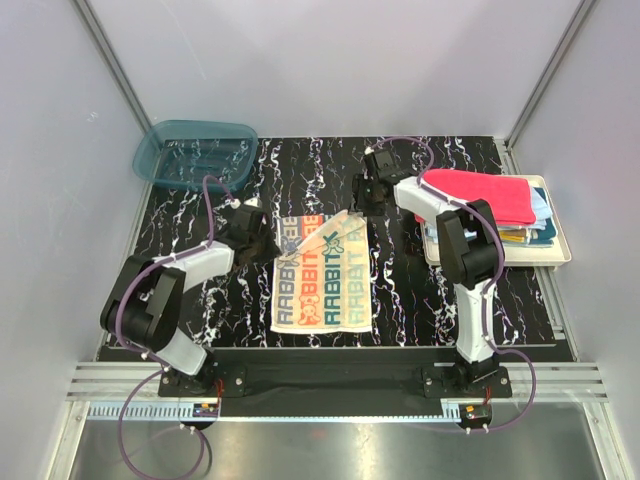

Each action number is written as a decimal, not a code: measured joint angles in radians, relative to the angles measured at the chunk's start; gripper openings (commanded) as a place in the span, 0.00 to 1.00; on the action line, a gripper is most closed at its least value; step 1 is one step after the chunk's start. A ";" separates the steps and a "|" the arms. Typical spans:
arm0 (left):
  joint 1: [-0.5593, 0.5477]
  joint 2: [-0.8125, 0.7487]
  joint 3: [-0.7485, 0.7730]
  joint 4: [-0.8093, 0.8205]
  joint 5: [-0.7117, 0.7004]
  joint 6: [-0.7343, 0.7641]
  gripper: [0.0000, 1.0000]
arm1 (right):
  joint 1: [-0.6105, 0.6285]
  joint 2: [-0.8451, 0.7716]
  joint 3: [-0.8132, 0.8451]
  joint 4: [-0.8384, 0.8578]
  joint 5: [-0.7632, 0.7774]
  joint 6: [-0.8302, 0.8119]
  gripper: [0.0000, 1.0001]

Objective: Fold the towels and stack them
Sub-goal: Fold the towel

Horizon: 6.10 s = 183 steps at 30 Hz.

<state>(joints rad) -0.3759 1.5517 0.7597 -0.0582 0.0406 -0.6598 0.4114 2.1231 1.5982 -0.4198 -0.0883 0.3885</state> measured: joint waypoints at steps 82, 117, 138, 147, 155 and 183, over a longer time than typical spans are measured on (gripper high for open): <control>-0.024 -0.339 -0.273 -0.097 0.034 -0.044 0.12 | 0.150 -0.360 -0.575 0.220 0.046 0.151 0.32; -0.026 -0.619 -0.133 -0.314 0.070 -0.025 0.00 | 0.160 -0.819 -0.708 0.126 0.051 0.164 0.00; -0.049 -0.635 -0.215 -0.328 0.099 -0.038 0.00 | 0.223 -0.919 -0.877 0.114 0.050 0.241 0.00; -0.064 -0.634 -0.306 -0.293 0.126 -0.060 0.02 | 0.243 -0.923 -1.003 0.175 0.041 0.276 0.04; -0.075 -0.639 -0.385 -0.290 0.146 -0.079 0.00 | 0.245 -0.952 -1.059 0.206 0.018 0.291 0.03; -0.076 -0.783 -0.344 -0.418 0.132 -0.090 0.23 | 0.245 -1.033 -1.072 0.165 0.021 0.297 0.25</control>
<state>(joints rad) -0.4515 0.7689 0.4156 -0.4763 0.1730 -0.7502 0.6567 1.0897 0.5259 -0.2550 -0.0669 0.6857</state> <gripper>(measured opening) 0.197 0.210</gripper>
